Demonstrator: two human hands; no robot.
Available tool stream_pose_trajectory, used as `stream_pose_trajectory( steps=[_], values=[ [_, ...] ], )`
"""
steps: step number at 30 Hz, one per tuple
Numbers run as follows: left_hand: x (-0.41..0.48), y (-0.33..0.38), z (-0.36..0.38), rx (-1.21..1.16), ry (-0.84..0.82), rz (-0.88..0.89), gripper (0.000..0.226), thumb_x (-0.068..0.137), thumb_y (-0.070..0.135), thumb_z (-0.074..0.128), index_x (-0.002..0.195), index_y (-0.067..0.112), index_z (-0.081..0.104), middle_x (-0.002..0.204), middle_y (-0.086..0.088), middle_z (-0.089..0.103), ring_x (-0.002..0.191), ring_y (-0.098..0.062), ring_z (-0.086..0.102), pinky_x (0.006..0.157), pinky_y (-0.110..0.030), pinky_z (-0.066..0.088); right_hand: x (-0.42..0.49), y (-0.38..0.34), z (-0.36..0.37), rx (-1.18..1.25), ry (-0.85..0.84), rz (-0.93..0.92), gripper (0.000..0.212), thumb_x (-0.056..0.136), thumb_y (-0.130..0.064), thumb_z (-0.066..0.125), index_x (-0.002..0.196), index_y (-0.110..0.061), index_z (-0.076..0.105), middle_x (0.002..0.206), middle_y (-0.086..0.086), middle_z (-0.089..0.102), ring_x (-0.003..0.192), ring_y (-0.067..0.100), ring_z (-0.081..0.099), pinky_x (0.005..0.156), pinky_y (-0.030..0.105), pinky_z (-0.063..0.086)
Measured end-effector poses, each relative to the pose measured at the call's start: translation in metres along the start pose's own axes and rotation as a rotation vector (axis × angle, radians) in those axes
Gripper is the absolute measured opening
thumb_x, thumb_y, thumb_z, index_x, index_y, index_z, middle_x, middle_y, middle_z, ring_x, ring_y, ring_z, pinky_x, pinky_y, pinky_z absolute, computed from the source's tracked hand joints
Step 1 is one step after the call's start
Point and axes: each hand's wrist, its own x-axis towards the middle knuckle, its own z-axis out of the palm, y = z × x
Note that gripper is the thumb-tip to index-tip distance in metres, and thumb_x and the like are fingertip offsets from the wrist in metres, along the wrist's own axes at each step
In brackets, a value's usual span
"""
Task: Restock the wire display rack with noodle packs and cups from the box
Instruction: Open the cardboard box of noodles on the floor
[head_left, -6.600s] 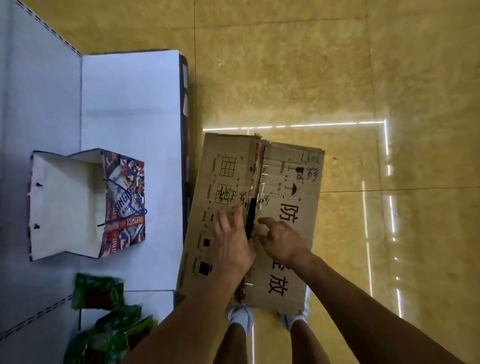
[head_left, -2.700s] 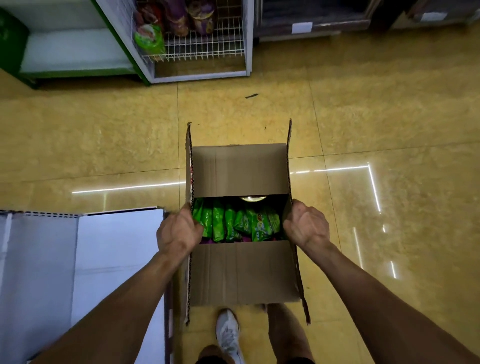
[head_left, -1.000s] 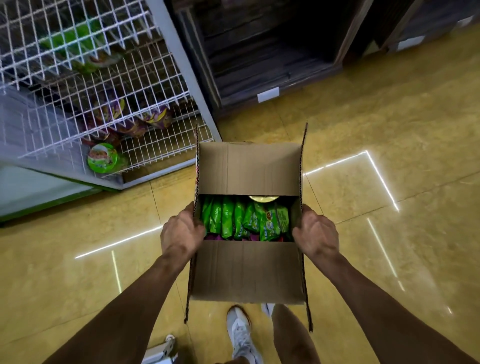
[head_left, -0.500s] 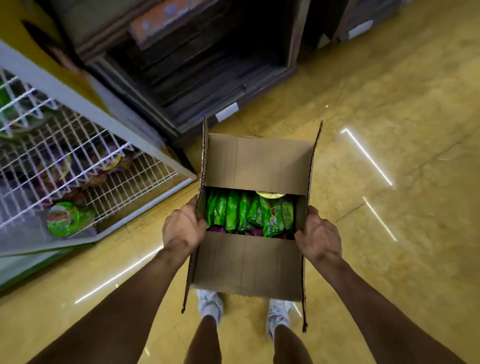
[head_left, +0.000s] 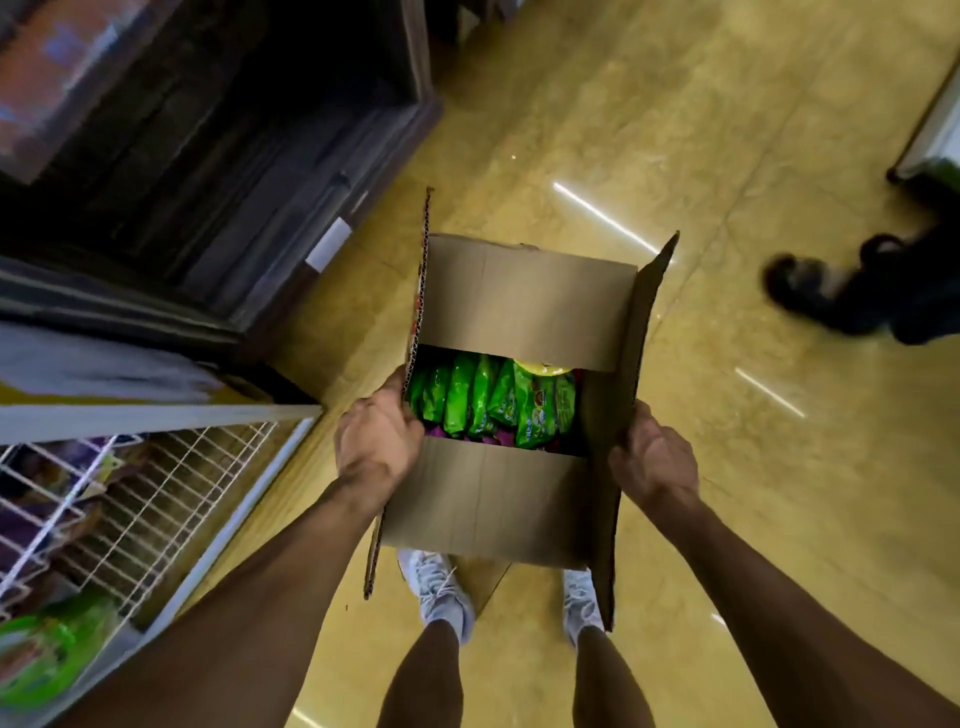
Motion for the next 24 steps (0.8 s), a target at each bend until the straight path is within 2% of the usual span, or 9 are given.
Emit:
stream_pose_trajectory(
  steps=[2, 10, 13, 17, 21, 24],
  values=[
    [0.007, 0.0, 0.002, -0.006, -0.009, 0.015, 0.051, 0.095, 0.013, 0.05, 0.146, 0.019, 0.05, 0.114, -0.022, 0.07, 0.11, -0.041, 0.062, 0.094, -0.041, 0.046, 0.003, -0.001, 0.006, 0.011, 0.02, 0.014, 0.057, 0.092, -0.013, 0.055, 0.147, -0.007, 0.037, 0.113, 0.023, 0.066, 0.107, 0.041, 0.06, 0.085, 0.039, 0.044],
    [0.03, 0.008, 0.001, 0.044, -0.082, 0.046, 0.048, 0.098, 0.016, 0.049, 0.146, 0.02, 0.046, 0.119, -0.022, 0.068, 0.114, -0.041, 0.06, 0.094, -0.04, 0.046, 0.02, -0.016, 0.012, -0.024, 0.036, 0.061, 0.062, 0.099, -0.019, 0.05, 0.155, -0.01, 0.024, 0.121, 0.02, 0.063, 0.112, 0.039, 0.058, 0.09, 0.041, 0.046],
    [0.038, 0.014, 0.0, 0.083, -0.089, 0.072, 0.047, 0.099, 0.017, 0.052, 0.146, 0.019, 0.045, 0.117, -0.019, 0.069, 0.112, -0.039, 0.062, 0.089, -0.038, 0.047, 0.028, -0.023, 0.013, -0.031, 0.071, 0.083, 0.055, 0.1, -0.018, 0.047, 0.151, -0.012, 0.028, 0.113, 0.017, 0.065, 0.1, 0.036, 0.061, 0.076, 0.037, 0.042],
    [0.032, 0.013, 0.005, 0.09, -0.046, 0.107, 0.052, 0.1, 0.02, 0.05, 0.151, 0.021, 0.039, 0.114, -0.02, 0.069, 0.108, -0.04, 0.062, 0.087, -0.041, 0.048, 0.026, -0.024, 0.024, -0.024, 0.093, 0.101, 0.057, 0.103, -0.024, 0.044, 0.154, -0.017, 0.02, 0.113, 0.015, 0.065, 0.085, 0.029, 0.052, 0.073, 0.037, 0.039],
    [0.015, 0.001, 0.011, 0.043, 0.036, 0.087, 0.054, 0.103, 0.027, 0.045, 0.155, 0.027, 0.031, 0.112, -0.019, 0.069, 0.106, -0.04, 0.062, 0.086, -0.041, 0.048, 0.012, -0.016, 0.039, -0.006, 0.152, 0.038, 0.08, 0.098, -0.017, 0.053, 0.159, -0.02, 0.001, 0.13, 0.013, 0.053, 0.082, 0.025, 0.049, 0.067, 0.039, 0.041],
    [-0.002, -0.012, 0.007, 0.054, 0.1, 0.046, 0.057, 0.104, 0.026, 0.045, 0.158, 0.029, 0.027, 0.109, -0.017, 0.069, 0.1, -0.037, 0.064, 0.081, -0.039, 0.047, 0.0, -0.007, 0.046, -0.081, 0.217, -0.033, 0.106, 0.089, -0.007, 0.062, 0.159, -0.025, -0.015, 0.126, 0.013, 0.042, 0.091, 0.028, 0.048, 0.062, 0.04, 0.046]
  ],
)
